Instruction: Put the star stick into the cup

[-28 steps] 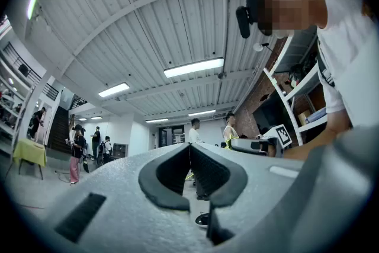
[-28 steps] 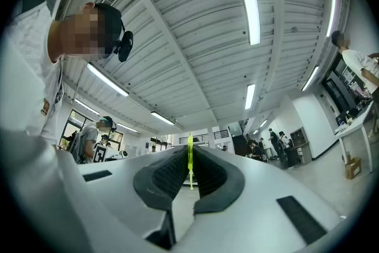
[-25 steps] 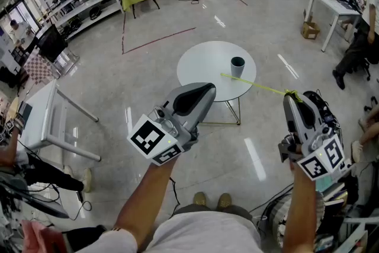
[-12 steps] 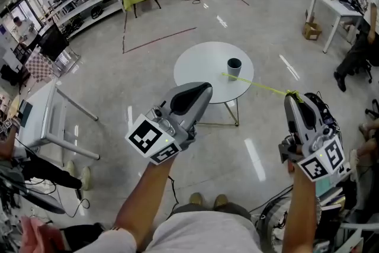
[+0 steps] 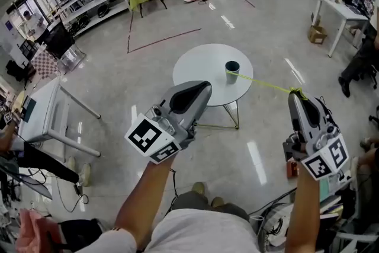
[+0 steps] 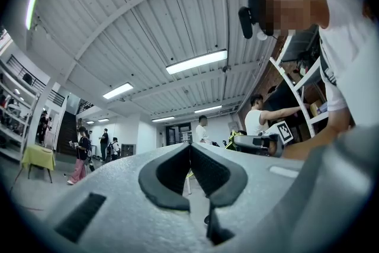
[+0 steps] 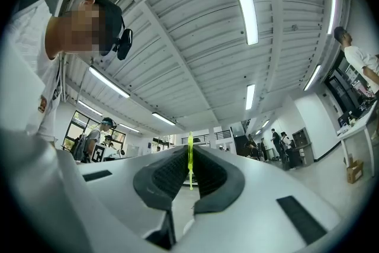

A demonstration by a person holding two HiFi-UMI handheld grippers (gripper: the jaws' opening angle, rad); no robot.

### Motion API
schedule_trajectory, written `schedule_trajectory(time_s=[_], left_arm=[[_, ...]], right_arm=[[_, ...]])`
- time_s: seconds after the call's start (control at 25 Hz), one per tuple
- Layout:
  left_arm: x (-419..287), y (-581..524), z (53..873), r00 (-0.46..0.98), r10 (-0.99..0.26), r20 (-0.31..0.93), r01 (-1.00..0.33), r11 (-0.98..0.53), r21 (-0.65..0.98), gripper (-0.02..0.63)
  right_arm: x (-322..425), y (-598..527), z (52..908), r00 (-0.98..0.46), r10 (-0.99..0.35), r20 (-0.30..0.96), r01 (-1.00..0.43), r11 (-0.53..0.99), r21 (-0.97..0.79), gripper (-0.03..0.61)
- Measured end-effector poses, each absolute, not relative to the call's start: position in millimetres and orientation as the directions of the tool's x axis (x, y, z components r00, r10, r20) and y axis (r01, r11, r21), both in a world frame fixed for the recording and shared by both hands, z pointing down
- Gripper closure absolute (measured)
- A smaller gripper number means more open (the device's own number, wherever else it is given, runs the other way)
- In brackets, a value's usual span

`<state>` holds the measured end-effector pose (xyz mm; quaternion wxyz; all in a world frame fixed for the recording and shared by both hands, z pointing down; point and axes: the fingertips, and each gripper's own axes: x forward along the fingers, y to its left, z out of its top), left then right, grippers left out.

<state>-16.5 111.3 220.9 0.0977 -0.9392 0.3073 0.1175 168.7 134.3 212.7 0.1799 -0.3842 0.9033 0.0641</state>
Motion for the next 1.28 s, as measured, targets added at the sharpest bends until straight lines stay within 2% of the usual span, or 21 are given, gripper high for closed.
schedule_trajectory(time_s=[0.52, 1.28], left_arm=[[-12, 47, 231, 0.781, -0.560, -0.276, -0.604, -0.789, -0.107, 0.598], [-40, -174, 264, 0.799, -0.549, -0.247, -0.580, -0.811, -0.076, 0.598]], right_arm=[[178, 72, 225, -0.637, -0.690, -0.344, -0.730, 0.683, -0.017, 0.557], [151, -141, 274, -0.611, -0.781, -0.128, -0.791, 0.609, 0.058, 0.556]])
